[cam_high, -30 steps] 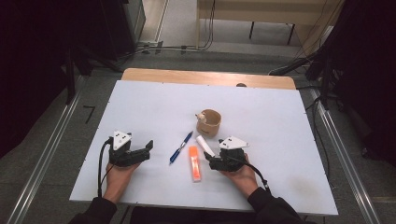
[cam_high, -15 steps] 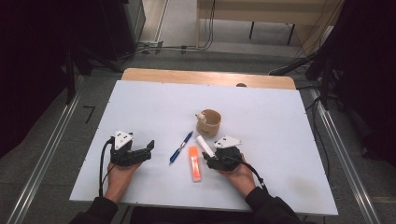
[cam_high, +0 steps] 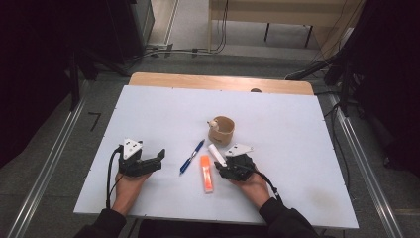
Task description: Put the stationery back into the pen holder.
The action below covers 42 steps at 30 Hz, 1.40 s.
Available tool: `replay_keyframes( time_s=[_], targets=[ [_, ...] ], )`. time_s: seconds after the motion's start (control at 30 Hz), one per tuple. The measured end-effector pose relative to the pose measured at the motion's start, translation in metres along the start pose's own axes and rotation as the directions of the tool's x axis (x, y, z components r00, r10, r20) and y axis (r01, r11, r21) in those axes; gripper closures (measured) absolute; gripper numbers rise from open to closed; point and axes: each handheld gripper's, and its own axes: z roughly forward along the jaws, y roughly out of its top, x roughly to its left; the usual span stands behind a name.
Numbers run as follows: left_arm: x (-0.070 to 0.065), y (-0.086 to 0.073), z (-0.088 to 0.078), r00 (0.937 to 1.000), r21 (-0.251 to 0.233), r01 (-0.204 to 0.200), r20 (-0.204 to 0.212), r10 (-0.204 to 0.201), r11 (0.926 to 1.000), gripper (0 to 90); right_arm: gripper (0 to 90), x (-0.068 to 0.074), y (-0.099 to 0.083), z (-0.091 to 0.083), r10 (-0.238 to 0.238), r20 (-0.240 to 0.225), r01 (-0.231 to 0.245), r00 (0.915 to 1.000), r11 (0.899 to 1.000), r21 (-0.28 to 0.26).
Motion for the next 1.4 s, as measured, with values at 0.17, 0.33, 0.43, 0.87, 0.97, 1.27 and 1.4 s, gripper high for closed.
replay_keyframes(
  time_s=[0.17,0.33,0.43,0.87,0.97,1.27,1.4],
  targets=[
    [-0.001,0.0,0.0,1.0,-0.001,0.002,0.001,-0.002,1.0,12.8,49.2,-0.001,0.0,0.0,0.007,0.001,-0.007,1.0,1.0,0.0],
    [-0.002,0.001,0.001,1.0,-0.001,-0.001,0.009,0.001,1.0,12.8,53.2,0.0,0.001,0.001,0.003,0.007,-0.003,1.0,1.0,-0.001],
    [-0.003,0.001,0.001,0.9999,0.0,0.001,0.013,-0.001,1.0,12.8,55.4,0.0,0.002,0.001,0.002,0.006,-0.002,1.0,1.0,-0.003],
    [-0.008,0.004,0.0,0.9987,-0.004,0.018,0.048,-0.018,0.9998,12.8,67.7,-0.001,0.003,0.002,0.016,0.019,-0.016,0.9997,1.0,0.0],
    [-0.01,0.005,0.0,0.9983,-0.004,0.02,0.056,-0.019,0.9998,12.8,68.3,0.0,0.003,0.002,0.012,0.022,-0.012,0.9997,1.0,-0.001],
    [-0.017,0.007,0.001,0.996,0.003,0.029,0.084,-0.029,0.9996,12.7,68.7,0.0,0.003,0.002,0.002,0.025,-0.002,0.9997,1.0,-0.004],
    [-0.021,0.008,0.002,0.994,0.001,0.034,0.104,-0.033,0.9994,12.7,68.7,0.0,0.003,0.001,0.004,0.021,-0.004,0.9998,1.0,-0.02]
  ],
)
